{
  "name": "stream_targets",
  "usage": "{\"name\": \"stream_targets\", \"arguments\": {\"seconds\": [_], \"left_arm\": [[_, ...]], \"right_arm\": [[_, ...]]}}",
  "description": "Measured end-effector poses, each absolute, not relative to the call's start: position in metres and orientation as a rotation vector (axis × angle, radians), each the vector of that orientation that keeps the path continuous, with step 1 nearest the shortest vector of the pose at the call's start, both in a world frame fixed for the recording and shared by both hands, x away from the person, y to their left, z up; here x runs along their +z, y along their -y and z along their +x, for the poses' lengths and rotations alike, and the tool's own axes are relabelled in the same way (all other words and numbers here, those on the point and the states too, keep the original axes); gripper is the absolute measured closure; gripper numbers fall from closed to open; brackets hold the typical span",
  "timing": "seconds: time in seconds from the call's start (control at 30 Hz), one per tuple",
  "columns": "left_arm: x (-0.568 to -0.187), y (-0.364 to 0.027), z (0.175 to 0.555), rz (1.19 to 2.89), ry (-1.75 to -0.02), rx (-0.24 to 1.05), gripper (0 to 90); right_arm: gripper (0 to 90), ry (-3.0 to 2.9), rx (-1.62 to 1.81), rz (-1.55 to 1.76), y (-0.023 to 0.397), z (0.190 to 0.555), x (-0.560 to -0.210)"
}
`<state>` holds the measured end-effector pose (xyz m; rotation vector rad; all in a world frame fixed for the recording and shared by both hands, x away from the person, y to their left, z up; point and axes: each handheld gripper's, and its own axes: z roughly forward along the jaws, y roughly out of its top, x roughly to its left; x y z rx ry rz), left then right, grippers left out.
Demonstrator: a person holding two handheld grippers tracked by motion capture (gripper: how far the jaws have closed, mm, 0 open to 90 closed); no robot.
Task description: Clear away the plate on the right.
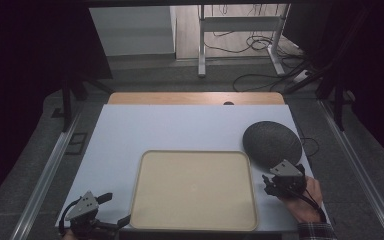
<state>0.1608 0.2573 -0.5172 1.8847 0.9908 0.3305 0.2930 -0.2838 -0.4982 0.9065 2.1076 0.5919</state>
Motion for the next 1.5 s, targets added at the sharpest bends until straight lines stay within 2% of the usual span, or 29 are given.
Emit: {"name": "stream_targets", "arguments": {"seconds": [0.27, 0.7, 1.5], "left_arm": [[-0.517, -0.257, 0.161, 1.884, -0.992, 0.330, 0.0], [-0.517, -0.257, 0.161, 1.887, -0.991, 0.331, 0.0], [-0.517, -0.257, 0.161, 1.891, -0.991, 0.329, 0.0]], "right_arm": [[28.5, -2.112, 0.419, 0.728, 0.270, 0.293, -0.504], [33.6, -2.106, 0.269, 0.591, 0.263, 0.297, -0.514], [50.7, -2.075, 0.043, 0.392, 0.254, 0.315, -0.533]]}}
